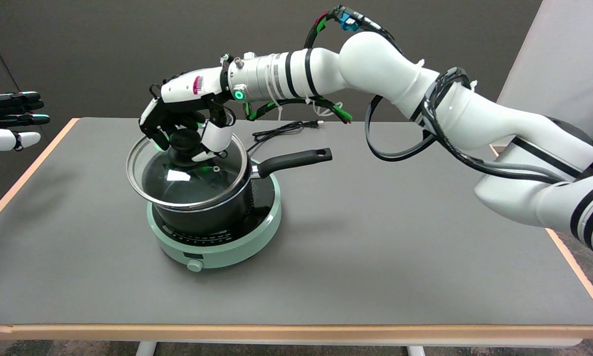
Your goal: Place the pot lid onto the pot.
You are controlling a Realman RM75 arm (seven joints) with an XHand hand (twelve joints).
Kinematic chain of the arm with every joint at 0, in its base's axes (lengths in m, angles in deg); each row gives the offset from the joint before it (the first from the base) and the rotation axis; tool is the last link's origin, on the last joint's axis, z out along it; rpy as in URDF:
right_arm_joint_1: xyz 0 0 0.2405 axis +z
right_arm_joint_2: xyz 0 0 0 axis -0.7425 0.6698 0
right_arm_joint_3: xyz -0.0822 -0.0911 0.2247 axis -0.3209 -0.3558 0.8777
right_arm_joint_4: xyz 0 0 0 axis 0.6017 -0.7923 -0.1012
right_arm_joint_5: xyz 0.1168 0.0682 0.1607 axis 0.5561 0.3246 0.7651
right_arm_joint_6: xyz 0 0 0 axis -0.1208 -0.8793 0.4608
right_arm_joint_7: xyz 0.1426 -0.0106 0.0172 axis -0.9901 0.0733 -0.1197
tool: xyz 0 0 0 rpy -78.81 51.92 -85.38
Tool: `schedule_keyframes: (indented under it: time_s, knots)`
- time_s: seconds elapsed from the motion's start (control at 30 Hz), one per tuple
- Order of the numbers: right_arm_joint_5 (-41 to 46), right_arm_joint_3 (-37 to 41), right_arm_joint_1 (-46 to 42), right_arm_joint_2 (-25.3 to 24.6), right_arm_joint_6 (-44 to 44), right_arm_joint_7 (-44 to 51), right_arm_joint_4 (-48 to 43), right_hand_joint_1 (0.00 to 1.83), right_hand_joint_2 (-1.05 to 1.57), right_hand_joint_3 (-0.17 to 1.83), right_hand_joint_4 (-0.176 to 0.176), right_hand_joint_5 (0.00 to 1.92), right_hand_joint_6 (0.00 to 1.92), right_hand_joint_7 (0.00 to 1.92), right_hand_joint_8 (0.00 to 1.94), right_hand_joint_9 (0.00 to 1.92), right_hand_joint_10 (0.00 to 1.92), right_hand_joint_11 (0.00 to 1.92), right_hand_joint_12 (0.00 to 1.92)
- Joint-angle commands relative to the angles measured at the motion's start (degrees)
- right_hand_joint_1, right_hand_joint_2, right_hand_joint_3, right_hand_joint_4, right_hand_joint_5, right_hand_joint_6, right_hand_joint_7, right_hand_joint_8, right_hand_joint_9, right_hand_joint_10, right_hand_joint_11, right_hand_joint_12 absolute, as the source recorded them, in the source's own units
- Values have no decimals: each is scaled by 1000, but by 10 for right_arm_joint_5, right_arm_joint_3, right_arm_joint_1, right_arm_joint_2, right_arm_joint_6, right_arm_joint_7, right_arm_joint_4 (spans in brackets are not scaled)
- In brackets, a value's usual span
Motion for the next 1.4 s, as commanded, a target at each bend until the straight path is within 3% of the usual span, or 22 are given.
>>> schedule_keyframes:
  time_s: [0.03,1.4]
  knots:
    - [-15,-2,4,-31,7,-5,65,1501,816,780,176,623,1338,822,1400,755,1728,740,1921]
    - [-43,13,-12,-24,14,-7,57,1501,816,786,176,626,1351,817,1408,751,1742,739,1921]
